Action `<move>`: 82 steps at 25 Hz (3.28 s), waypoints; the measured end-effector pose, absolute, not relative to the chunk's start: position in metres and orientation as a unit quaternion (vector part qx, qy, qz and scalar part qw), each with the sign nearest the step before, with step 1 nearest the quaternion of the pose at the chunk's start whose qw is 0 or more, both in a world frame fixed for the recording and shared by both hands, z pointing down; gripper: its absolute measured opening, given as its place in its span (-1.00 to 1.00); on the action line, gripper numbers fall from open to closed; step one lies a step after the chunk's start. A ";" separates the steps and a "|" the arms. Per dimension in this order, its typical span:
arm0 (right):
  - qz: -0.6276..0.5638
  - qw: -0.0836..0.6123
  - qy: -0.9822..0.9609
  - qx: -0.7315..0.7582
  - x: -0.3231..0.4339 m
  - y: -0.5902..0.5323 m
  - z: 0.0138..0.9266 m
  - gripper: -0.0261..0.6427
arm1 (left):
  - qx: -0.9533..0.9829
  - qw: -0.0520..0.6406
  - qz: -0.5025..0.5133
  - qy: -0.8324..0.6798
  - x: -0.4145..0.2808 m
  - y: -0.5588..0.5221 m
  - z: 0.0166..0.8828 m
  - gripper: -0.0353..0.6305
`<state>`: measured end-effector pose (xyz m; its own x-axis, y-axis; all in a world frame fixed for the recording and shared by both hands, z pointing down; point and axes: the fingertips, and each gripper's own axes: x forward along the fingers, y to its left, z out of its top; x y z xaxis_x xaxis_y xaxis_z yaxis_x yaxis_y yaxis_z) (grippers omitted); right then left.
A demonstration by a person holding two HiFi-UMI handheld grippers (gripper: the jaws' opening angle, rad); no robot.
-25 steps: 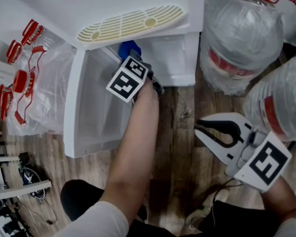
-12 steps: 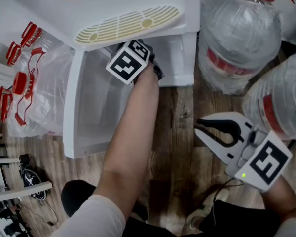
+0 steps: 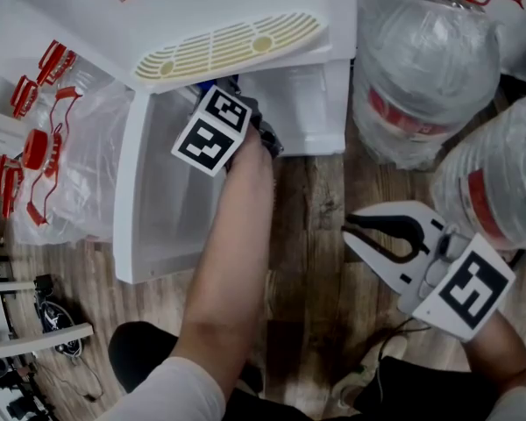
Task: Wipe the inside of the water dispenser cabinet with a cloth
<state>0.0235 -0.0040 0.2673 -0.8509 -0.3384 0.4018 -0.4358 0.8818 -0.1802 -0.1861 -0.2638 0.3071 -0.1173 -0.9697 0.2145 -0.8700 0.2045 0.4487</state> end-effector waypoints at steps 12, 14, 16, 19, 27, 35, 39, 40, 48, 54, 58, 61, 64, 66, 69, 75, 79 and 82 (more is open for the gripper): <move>0.130 0.177 -0.955 0.199 0.021 -0.003 0.264 -0.81 | 0.632 0.216 -0.124 -0.734 -0.194 -0.231 0.289 -0.58; 0.131 0.177 -0.955 0.200 0.022 -0.004 0.265 -0.81 | 0.638 0.214 -0.119 -0.730 -0.189 -0.226 0.291 -0.58; 0.132 0.177 -0.954 0.201 0.023 -0.005 0.266 -0.81 | 0.645 0.211 -0.108 -0.727 -0.183 -0.222 0.298 -0.58; 0.133 0.177 -0.954 0.203 0.025 -0.006 0.267 -0.81 | 0.653 0.203 -0.086 -0.725 -0.175 -0.220 0.312 -0.58; 0.141 0.181 -0.950 0.211 0.033 -0.009 0.272 -0.81 | 0.674 0.201 -0.013 -0.711 -0.153 -0.241 0.361 -0.58; 0.145 0.186 -0.948 0.214 0.037 -0.009 0.277 -0.81 | 0.676 0.197 0.062 -0.707 -0.143 -0.295 0.408 -0.58; 0.149 0.191 -0.945 0.218 0.041 -0.008 0.280 -0.81 | 0.679 0.182 0.116 -0.702 -0.140 -0.322 0.428 -0.58; 0.150 0.191 -0.945 0.218 0.042 -0.008 0.280 -0.81 | 0.682 0.174 0.125 -0.699 -0.139 -0.328 0.430 -0.58; 0.156 0.196 -0.941 0.227 0.051 -0.010 0.283 -0.81 | 0.671 0.208 0.184 -0.687 -0.144 -0.335 0.474 -0.58; 0.156 0.194 -0.942 0.225 0.048 -0.011 0.282 -0.81 | 0.670 0.241 0.207 -0.671 -0.148 -0.316 0.493 -0.58; 0.153 0.188 -0.945 0.221 0.042 -0.012 0.279 -0.81 | 0.667 0.270 0.221 -0.658 -0.144 -0.284 0.505 -0.58; 0.149 0.186 -0.947 0.217 0.040 -0.011 0.278 -0.81 | 0.678 0.284 0.216 -0.643 -0.136 -0.264 0.507 -0.58; 0.148 0.185 -0.947 0.214 0.038 -0.010 0.278 -0.81 | 0.690 0.274 0.216 -0.634 -0.132 -0.256 0.501 -0.58; 0.146 0.184 -0.948 0.214 0.037 -0.010 0.277 -0.81 | 0.694 0.263 0.213 -0.635 -0.133 -0.259 0.494 -0.58; 0.146 0.185 -0.948 0.215 0.038 -0.009 0.278 -0.81 | 0.699 0.249 0.211 -0.636 -0.132 -0.271 0.484 -0.58; 0.148 0.185 -0.947 0.219 0.041 -0.010 0.277 -0.81 | 0.710 0.236 0.220 -0.626 -0.116 -0.303 0.476 -0.58; 0.151 0.187 -0.945 0.222 0.045 -0.009 0.279 -0.81 | 0.712 0.258 0.219 -0.615 -0.100 -0.315 0.486 -0.58; 0.153 0.188 -0.944 0.225 0.048 -0.010 0.279 -0.81 | 0.717 0.267 0.220 -0.605 -0.088 -0.314 0.492 -0.58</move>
